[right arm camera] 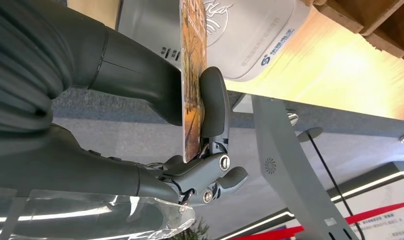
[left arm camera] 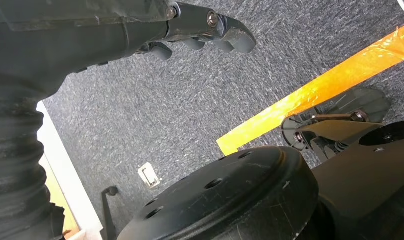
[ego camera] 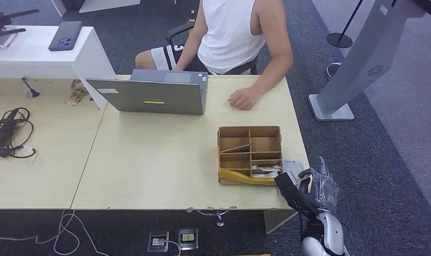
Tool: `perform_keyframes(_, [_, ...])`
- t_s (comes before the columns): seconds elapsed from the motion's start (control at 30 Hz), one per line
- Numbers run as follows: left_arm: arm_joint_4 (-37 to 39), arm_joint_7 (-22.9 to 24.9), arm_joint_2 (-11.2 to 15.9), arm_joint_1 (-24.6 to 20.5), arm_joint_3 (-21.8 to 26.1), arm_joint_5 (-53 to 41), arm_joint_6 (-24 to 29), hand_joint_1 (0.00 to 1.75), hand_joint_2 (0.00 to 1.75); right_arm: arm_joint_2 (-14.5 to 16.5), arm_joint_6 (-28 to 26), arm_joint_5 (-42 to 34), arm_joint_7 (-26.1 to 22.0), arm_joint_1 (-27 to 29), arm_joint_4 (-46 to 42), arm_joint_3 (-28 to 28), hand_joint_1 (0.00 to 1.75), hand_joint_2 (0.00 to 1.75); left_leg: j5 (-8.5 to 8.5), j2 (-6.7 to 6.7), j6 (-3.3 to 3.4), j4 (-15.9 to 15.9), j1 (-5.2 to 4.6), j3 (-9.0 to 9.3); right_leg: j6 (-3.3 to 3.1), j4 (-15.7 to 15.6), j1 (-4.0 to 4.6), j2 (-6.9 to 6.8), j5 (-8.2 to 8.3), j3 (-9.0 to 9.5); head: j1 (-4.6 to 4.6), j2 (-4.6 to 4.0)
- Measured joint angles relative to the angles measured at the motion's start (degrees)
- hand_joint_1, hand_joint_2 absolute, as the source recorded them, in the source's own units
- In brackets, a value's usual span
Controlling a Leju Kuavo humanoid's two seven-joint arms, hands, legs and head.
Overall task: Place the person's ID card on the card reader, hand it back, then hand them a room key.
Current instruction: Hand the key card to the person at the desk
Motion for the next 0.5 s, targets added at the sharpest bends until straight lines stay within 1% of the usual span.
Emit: perform_keyframes(0.5, [-0.3, 0.0, 0.0, 0.0, 0.0, 0.0, 0.0, 0.0, 1.75, 0.0, -0.4, -0.9, -0.3, 0.0, 1.0, 0.3, 1.75, 1.75, 0.0, 0.0, 0.0, 0.0, 0.0, 0.02, 0.0, 0.0, 0.0, 0.01, 0.0, 0.01, 0.0, 0.0])
